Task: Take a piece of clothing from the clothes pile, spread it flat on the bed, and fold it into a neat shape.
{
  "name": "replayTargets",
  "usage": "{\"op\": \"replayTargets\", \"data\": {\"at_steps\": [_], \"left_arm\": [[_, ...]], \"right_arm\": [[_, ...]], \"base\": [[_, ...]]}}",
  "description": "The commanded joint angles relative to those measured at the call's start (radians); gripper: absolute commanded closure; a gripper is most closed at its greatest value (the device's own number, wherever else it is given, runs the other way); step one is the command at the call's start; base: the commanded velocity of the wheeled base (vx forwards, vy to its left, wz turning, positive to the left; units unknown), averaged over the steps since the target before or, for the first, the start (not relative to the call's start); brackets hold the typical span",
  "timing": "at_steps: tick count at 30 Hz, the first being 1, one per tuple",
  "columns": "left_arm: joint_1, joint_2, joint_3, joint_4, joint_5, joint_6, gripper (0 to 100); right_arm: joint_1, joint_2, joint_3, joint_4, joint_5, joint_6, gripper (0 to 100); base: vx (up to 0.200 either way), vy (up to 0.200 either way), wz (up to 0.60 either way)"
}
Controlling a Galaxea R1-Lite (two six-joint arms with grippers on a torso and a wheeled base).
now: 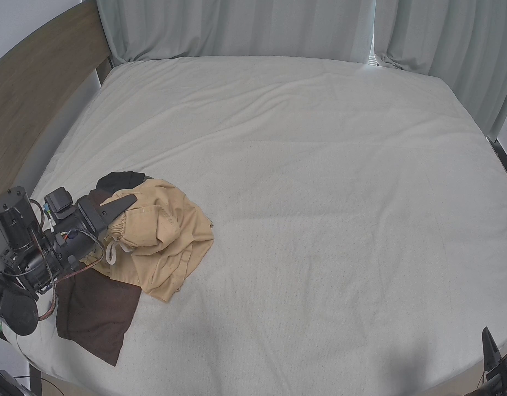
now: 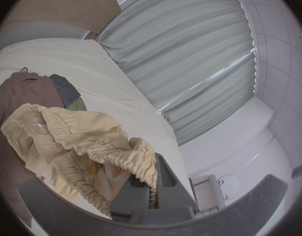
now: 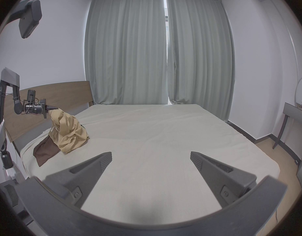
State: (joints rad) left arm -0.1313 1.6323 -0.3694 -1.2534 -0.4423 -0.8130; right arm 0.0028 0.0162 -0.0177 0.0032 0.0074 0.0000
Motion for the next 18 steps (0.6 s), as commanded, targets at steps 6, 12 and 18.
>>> {"op": "replayTargets", "data": {"at_steps": [6, 12, 18], "left_arm": [[-0.071, -0.031, -0.003, -0.001, 0.034, -0.057, 100], [-0.125, -0.039, -0.011, -0.001, 0.042, -0.086, 100], [-0.209, -0.051, -0.04, -0.001, 0.125, -0.135, 100]], "right_arm": [[0.0, -0.013, 0.016, 0.0, 0.0, 0.0, 0], [0.0, -0.013, 0.016, 0.0, 0.0, 0.0, 0], [0.0, -0.015, 0.016, 0.0, 0.0, 0.0, 0]], "base": [[0.0, 0.0, 0.0], [0.0, 0.0, 0.0], [0.0, 0.0, 0.0]]}}
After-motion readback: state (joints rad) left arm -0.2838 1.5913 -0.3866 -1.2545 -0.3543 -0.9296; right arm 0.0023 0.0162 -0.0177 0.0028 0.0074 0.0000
